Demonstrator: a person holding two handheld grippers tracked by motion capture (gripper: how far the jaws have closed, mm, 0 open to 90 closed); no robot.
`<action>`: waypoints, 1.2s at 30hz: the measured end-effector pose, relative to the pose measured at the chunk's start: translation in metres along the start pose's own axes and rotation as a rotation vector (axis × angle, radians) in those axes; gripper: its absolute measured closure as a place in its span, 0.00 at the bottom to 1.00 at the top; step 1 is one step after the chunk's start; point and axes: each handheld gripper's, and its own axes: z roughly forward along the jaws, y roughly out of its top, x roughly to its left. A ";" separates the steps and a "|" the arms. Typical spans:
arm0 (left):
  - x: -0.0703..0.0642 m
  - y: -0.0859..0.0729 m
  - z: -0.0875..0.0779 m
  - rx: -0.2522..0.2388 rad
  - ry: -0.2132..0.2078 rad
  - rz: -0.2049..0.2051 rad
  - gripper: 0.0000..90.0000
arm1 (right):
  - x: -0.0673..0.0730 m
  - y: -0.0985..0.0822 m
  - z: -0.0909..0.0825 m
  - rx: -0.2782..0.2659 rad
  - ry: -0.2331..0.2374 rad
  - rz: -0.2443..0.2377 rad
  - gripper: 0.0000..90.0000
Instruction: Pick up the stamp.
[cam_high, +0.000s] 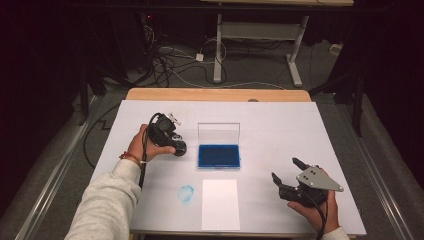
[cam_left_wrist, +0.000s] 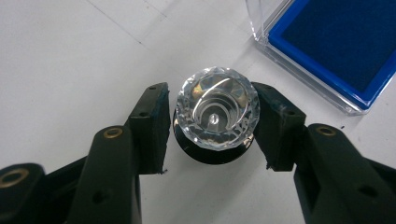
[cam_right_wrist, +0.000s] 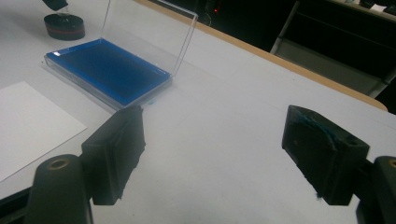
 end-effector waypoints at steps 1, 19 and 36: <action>0.000 0.000 0.000 -0.003 0.004 0.000 0.54 | 0.000 0.000 0.000 0.000 0.000 0.000 0.24; -0.004 0.003 0.000 -0.009 0.016 0.023 0.61 | 0.000 -0.001 0.001 0.008 -0.013 -0.002 0.26; -0.009 -0.015 -0.025 -0.183 0.077 -0.005 0.61 | -0.003 -0.003 0.002 0.013 -0.016 0.018 0.26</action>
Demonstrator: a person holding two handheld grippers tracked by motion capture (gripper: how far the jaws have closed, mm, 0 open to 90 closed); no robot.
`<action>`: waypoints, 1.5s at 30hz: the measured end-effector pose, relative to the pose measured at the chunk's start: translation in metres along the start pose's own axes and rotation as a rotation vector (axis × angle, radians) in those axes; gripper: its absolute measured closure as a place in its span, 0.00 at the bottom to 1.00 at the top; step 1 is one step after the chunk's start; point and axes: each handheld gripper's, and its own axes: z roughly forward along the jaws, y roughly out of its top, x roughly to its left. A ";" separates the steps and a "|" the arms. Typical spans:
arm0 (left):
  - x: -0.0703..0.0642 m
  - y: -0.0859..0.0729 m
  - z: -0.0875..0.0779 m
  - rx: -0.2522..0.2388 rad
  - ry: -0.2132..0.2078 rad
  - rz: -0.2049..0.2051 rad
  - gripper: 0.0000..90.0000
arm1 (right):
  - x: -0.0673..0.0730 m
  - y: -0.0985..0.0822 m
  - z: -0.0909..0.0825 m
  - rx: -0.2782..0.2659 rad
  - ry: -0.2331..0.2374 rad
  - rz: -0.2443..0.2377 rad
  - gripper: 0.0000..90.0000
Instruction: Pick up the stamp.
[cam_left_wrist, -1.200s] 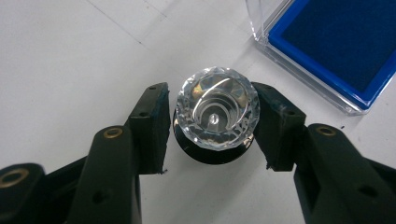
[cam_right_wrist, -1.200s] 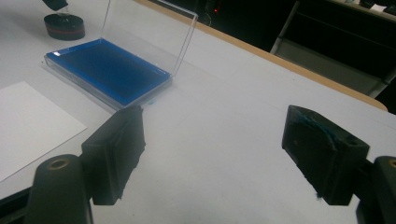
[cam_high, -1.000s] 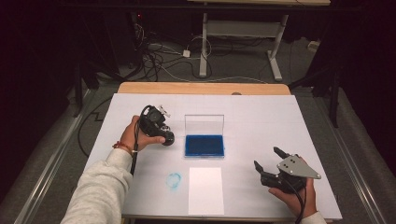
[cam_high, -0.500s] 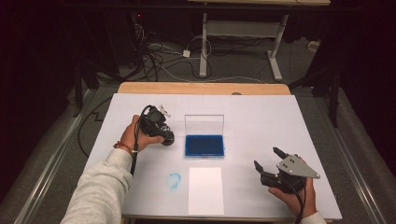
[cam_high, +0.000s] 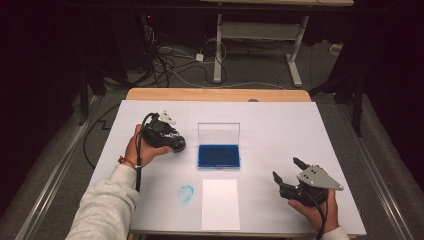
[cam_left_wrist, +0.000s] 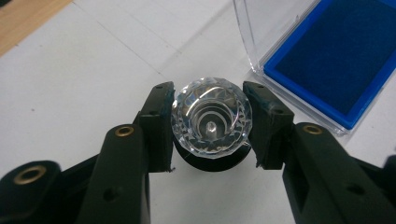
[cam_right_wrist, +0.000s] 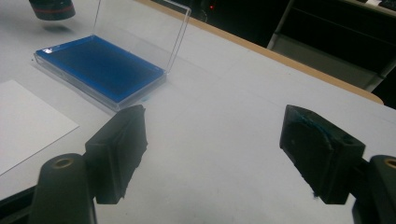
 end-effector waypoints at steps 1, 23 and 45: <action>0.000 -0.002 -0.003 -0.016 0.000 -0.005 0.61 | 0.000 0.000 -0.001 0.000 -0.001 0.000 0.26; -0.037 -0.012 -0.042 -0.198 -0.018 0.068 0.61 | 0.000 0.000 -0.006 -0.013 0.003 -0.029 0.25; -0.061 -0.012 -0.061 -0.256 -0.081 0.130 0.61 | 0.001 0.002 -0.003 -0.020 0.006 -0.033 0.25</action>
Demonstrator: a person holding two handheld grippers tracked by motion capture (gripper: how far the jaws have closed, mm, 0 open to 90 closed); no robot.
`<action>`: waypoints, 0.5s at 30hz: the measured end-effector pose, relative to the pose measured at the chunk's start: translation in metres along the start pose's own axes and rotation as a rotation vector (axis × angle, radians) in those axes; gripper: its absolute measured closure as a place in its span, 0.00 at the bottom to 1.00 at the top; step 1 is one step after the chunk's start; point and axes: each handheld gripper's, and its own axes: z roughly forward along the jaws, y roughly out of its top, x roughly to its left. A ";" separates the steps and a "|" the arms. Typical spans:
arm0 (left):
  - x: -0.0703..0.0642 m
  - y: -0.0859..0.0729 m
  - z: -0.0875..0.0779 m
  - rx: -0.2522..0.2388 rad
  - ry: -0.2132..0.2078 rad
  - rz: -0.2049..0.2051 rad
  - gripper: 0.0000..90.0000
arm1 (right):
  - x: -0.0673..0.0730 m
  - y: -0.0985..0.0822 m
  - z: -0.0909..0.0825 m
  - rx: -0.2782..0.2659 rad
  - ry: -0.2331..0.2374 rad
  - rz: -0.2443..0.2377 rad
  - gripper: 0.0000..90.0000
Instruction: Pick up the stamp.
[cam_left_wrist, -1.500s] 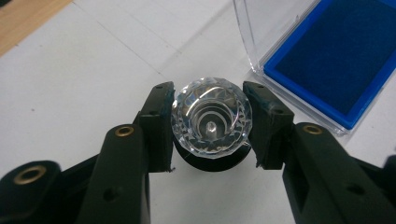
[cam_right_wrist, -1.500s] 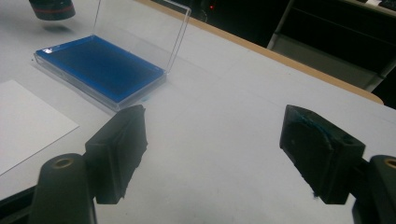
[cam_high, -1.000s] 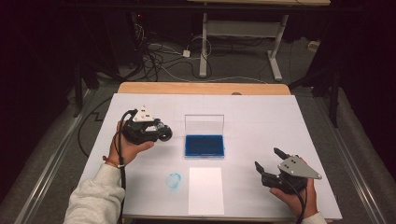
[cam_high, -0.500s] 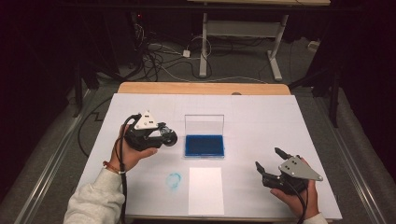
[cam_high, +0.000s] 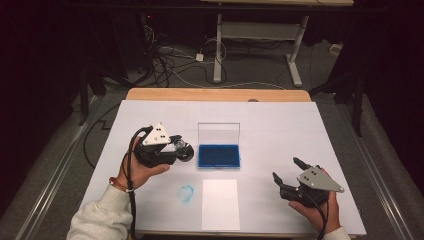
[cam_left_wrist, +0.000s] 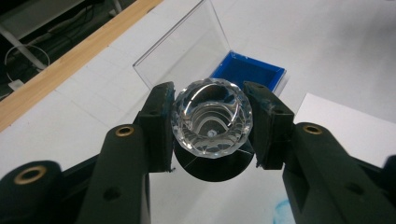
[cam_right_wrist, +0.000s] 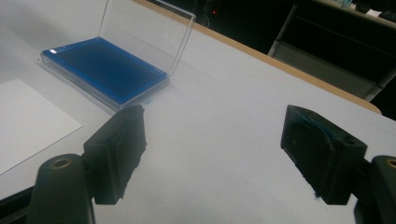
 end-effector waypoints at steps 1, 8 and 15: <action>-0.001 0.001 -0.001 -0.010 -0.007 -0.002 0.61 | 0.000 0.000 0.000 0.000 0.000 0.000 0.25; -0.009 0.004 0.001 -0.013 -0.031 0.025 0.61 | 0.000 0.001 0.000 0.000 0.002 -0.006 0.25; -0.014 0.002 0.000 -0.017 -0.059 0.035 0.61 | 0.003 0.003 0.004 -0.004 0.014 0.000 0.25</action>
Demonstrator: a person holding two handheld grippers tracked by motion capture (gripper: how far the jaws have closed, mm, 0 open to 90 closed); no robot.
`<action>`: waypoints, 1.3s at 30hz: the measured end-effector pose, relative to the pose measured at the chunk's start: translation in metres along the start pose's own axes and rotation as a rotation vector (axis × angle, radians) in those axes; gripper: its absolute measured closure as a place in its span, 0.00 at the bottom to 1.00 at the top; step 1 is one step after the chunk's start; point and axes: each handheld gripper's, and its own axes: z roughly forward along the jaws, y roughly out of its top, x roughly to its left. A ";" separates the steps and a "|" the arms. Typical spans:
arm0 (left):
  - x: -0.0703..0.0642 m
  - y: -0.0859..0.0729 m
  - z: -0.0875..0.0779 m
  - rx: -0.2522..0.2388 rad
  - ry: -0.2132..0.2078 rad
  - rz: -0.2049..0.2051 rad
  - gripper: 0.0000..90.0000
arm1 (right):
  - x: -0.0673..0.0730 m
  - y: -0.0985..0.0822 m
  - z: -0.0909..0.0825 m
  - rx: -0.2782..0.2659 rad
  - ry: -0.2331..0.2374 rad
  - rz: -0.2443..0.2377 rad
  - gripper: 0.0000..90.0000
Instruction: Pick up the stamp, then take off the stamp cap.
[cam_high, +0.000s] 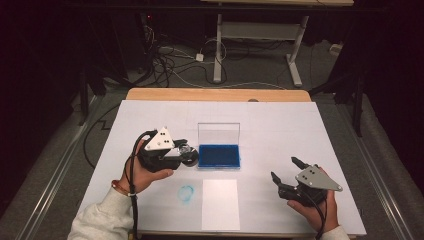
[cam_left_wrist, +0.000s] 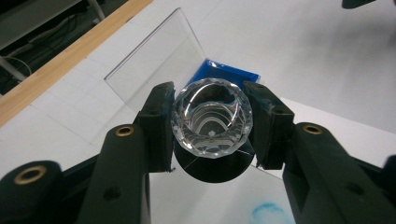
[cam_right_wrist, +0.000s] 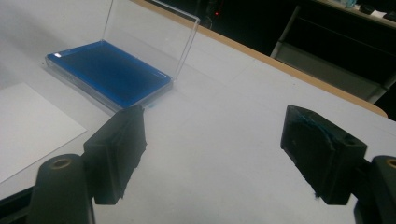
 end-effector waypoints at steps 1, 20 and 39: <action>0.000 -0.001 0.000 0.003 -0.001 -0.003 0.61 | 0.000 0.001 0.001 0.000 0.005 -0.006 0.25; -0.017 -0.002 0.004 0.009 -0.051 0.024 0.61 | 0.005 0.005 0.012 -0.001 0.045 -0.027 0.25; -0.039 0.003 0.025 0.042 -0.144 0.057 0.61 | 0.019 0.014 0.019 0.037 0.216 -0.025 0.20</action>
